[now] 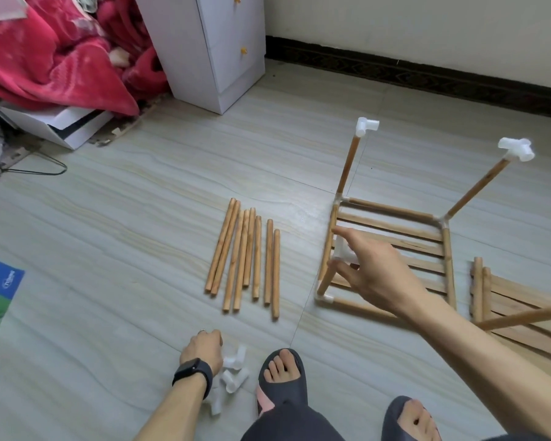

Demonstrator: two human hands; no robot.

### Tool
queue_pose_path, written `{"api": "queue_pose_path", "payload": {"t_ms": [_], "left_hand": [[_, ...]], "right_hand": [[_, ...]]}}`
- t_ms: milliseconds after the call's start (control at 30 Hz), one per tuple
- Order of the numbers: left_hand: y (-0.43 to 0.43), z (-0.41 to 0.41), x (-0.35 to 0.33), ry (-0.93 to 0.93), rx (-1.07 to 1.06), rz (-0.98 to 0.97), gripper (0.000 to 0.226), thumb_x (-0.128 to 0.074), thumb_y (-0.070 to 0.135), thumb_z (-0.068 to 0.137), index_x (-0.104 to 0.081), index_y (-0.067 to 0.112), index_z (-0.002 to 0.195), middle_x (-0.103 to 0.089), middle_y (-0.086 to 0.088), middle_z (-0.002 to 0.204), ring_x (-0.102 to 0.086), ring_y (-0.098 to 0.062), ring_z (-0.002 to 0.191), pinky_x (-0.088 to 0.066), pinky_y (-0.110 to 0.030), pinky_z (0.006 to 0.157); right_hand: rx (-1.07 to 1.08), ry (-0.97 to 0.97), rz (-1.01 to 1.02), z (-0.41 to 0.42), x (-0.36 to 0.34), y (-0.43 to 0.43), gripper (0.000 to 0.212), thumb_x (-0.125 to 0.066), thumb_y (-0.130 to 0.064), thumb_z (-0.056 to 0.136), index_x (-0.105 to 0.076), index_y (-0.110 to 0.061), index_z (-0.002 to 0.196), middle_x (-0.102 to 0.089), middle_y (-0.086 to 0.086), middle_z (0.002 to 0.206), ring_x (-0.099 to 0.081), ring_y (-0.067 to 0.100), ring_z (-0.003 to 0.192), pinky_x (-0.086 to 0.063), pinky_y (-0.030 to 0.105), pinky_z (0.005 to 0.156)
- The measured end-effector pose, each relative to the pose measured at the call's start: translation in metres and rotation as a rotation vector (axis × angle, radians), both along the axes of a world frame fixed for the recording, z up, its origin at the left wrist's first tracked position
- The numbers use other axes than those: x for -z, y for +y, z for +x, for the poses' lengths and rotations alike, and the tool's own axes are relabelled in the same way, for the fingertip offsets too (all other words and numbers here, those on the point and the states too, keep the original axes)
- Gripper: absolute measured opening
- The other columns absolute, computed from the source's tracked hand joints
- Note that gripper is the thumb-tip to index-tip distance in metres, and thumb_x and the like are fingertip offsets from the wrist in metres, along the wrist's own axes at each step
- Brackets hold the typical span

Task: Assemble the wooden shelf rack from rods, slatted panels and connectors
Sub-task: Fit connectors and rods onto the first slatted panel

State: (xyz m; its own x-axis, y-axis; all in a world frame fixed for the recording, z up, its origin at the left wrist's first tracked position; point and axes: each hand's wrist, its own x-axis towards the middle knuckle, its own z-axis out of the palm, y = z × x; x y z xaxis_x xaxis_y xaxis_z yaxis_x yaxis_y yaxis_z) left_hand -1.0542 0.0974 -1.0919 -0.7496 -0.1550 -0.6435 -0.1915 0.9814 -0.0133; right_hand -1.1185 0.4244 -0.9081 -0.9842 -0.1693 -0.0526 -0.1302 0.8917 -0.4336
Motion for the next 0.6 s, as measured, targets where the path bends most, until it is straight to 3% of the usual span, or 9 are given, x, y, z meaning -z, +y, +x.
{"api": "queue_pose_path", "payload": {"t_ms": [167, 300, 400, 467, 533, 600], "left_hand": [[0.013, -0.024, -0.025, 0.081, -0.040, 0.080, 0.039, -0.042, 0.011, 0.097, -0.058, 0.023, 0.130, -0.056, -0.007, 0.131, -0.059, -0.024, 0.116, -0.051, -0.033, 0.095], [0.045, -0.056, -0.066, 0.211, -0.057, 0.297, 0.032, -0.042, 0.018, 0.102, -0.061, 0.020, 0.127, -0.057, -0.010, 0.132, -0.061, -0.028, 0.112, -0.050, -0.036, 0.094], [0.075, -0.074, -0.104, 0.313, -0.091, 0.545, 0.029, -0.040, 0.023, 0.104, -0.063, 0.023, 0.122, -0.060, -0.007, 0.127, -0.062, -0.029, 0.112, -0.052, -0.038, 0.094], [0.098, -0.084, -0.134, 0.364, -0.122, 0.723, 0.026, -0.039, 0.023, 0.103, -0.064, 0.025, 0.109, -0.062, -0.001, 0.121, -0.058, -0.021, 0.114, -0.051, -0.034, 0.088], [0.121, -0.092, -0.168, 0.414, -0.208, 0.911, 0.026, -0.039, 0.027, 0.101, -0.064, 0.024, 0.095, -0.064, 0.006, 0.106, -0.058, -0.015, 0.103, -0.047, -0.027, 0.076], [0.141, -0.099, -0.201, 0.449, -0.263, 1.028, 0.027, -0.041, 0.037, 0.095, -0.064, 0.022, 0.089, -0.062, 0.004, 0.092, -0.057, -0.017, 0.086, -0.047, -0.032, 0.071]], "right_hand": [[-0.045, 0.094, 0.026, 0.001, -0.007, 0.001, 0.048, -0.059, -0.047, 0.098, -0.050, -0.037, 0.143, -0.067, -0.004, 0.111, -0.066, 0.023, 0.089, -0.050, 0.038, 0.079], [0.009, 0.163, -0.050, -0.005, -0.017, 0.001, 0.043, -0.059, -0.051, 0.098, -0.058, -0.036, 0.138, -0.070, -0.003, 0.114, -0.067, 0.018, 0.085, -0.053, 0.038, 0.084], [0.114, 0.110, -0.338, -0.004, -0.024, 0.003, 0.043, -0.056, -0.049, 0.101, -0.061, -0.033, 0.140, -0.068, -0.013, 0.113, -0.066, 0.006, 0.092, -0.051, 0.025, 0.085], [0.187, -0.008, -0.607, -0.002, -0.029, 0.003, 0.039, -0.051, -0.047, 0.103, -0.065, -0.030, 0.135, -0.071, -0.009, 0.103, -0.067, -0.001, 0.076, -0.052, 0.017, 0.072], [0.286, -0.153, -0.891, 0.001, -0.035, 0.002, 0.033, -0.052, -0.041, 0.105, -0.068, -0.025, 0.128, -0.073, 0.002, 0.095, -0.069, 0.008, 0.066, -0.055, 0.021, 0.062], [0.363, -0.252, -1.106, 0.004, -0.041, 0.005, 0.028, -0.058, -0.039, 0.103, -0.068, -0.023, 0.124, -0.077, 0.004, 0.095, -0.072, 0.017, 0.074, -0.058, 0.029, 0.068]]}}
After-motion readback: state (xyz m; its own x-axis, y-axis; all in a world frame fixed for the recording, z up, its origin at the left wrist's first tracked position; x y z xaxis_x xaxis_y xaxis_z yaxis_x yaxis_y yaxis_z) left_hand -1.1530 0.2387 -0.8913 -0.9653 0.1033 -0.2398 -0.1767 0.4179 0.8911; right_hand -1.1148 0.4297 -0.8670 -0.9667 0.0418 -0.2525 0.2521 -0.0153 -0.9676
